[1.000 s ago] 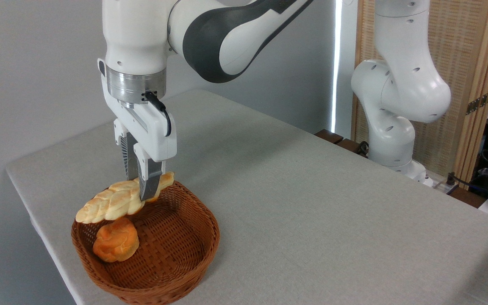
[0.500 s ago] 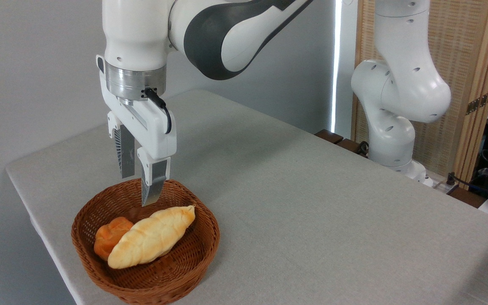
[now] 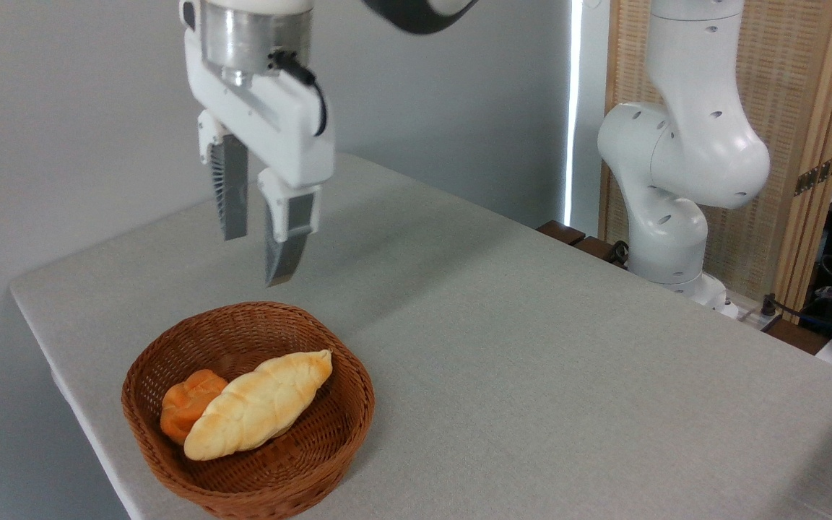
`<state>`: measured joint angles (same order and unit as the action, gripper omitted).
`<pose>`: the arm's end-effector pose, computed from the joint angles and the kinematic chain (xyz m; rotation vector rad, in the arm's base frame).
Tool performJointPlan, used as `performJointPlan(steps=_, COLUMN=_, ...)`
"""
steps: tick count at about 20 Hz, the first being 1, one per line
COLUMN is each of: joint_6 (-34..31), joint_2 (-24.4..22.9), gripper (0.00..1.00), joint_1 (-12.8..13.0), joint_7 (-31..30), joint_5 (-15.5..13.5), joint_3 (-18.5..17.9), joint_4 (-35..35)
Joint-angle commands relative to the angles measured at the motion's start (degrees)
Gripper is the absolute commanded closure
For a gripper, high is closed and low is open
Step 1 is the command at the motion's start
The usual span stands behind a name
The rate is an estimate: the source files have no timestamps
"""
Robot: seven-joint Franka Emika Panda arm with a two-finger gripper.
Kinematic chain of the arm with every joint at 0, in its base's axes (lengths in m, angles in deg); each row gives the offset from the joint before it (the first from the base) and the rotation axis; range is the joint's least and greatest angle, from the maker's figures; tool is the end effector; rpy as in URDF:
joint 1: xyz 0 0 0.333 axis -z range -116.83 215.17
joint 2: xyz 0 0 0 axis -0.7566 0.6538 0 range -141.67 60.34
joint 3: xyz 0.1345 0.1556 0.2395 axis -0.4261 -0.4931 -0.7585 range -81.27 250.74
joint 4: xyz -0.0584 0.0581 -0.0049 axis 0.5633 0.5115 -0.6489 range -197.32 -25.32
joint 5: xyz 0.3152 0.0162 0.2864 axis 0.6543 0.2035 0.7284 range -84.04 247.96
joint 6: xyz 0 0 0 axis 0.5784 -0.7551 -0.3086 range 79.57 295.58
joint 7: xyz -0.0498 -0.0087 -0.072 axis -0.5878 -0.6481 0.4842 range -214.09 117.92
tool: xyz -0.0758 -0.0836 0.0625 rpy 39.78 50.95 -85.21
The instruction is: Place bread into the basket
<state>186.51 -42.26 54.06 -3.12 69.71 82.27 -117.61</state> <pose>0.6073 -0.0467 0.5917 2.7606 -1.1484 0.3898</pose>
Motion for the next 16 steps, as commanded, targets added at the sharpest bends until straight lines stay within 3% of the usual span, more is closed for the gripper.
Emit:
performJointPlan(steps=1, joint_6=-7.13, joint_2=-2.8, gripper=0.0, joint_1=-1.81, joint_7=0.82, joint_5=-0.23, joint_3=-0.35, joint_4=-0.47)
performJointPlan(steps=6, joint_6=-18.2, joint_2=-3.33, gripper=0.0, joint_1=-1.64, joint_7=-0.23, joint_5=7.32, joint_3=2.19, joint_4=-0.47)
performJointPlan(steps=8, joint_6=-19.89, joint_2=-3.15, gripper=0.0, joint_1=-1.64, joint_7=-2.24, joint_5=7.42, joint_3=3.08, joint_4=-0.47)
performJointPlan(steps=12, joint_6=-18.67, joint_2=-2.63, gripper=0.0, joint_1=-1.64, joint_7=-2.61, joint_5=7.24, joint_3=0.71, joint_4=-0.47)
performJointPlan(steps=16, joint_6=-12.61, joint_2=-1.92, gripper=0.0, joint_1=-1.64, joint_7=-2.69, joint_5=7.42, joint_3=0.35, joint_4=-0.47)
